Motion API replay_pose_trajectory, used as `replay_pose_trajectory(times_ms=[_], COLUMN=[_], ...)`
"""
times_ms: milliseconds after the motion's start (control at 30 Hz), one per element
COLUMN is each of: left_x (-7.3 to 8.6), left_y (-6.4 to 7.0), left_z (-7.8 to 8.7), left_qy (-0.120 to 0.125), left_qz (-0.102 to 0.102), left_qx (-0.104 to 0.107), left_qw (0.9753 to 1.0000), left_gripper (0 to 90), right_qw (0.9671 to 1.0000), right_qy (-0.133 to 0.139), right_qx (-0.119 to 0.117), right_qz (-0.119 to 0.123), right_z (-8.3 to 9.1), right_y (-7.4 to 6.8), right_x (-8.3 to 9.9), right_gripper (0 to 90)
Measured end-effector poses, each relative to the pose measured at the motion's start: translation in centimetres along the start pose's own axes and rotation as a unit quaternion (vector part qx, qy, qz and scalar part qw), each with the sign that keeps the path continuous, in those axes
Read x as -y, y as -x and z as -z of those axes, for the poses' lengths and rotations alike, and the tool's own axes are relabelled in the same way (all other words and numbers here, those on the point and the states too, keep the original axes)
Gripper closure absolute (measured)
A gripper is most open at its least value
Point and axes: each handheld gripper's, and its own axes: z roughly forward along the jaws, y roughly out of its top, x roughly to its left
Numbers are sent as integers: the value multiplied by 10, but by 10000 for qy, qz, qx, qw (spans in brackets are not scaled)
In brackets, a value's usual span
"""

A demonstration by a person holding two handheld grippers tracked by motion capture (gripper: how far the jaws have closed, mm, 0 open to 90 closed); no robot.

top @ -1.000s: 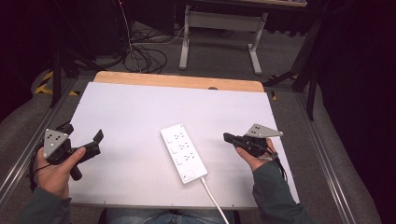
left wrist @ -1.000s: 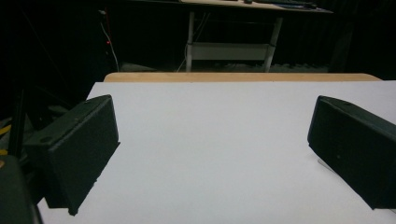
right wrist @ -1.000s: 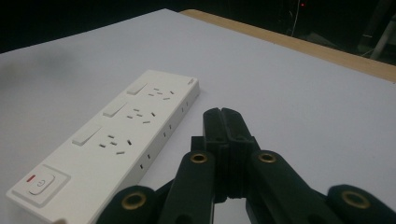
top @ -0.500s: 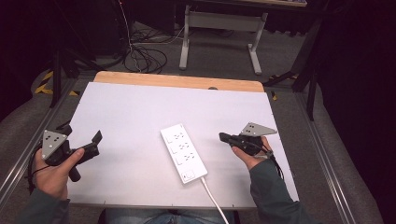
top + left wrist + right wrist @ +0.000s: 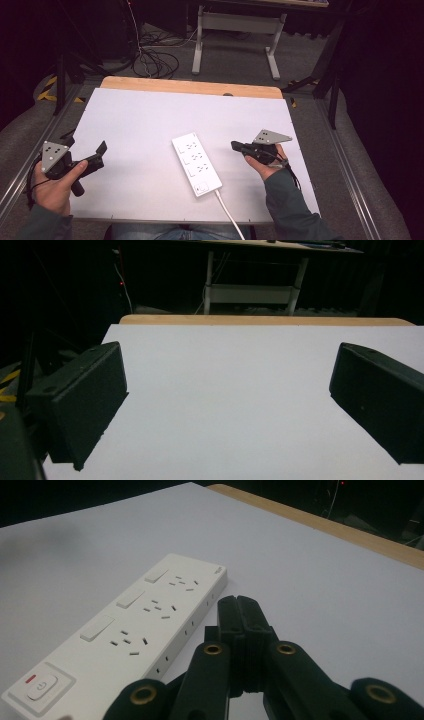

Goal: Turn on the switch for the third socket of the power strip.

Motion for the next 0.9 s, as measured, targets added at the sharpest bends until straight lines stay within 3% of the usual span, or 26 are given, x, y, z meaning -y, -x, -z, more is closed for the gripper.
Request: replay_pose_trajectory(times_ms=[900], left_x=[2], left_y=[-4], left_z=[6], left_qy=[-44], left_qz=[-7], left_qx=[-88], left_qw=[10000], left_gripper=[25], right_qw=[9996], right_qy=[-108], right_qx=[-166], right_qz=[179], right_z=[-19], right_y=[-4], right_x=[-8], right_gripper=[900])
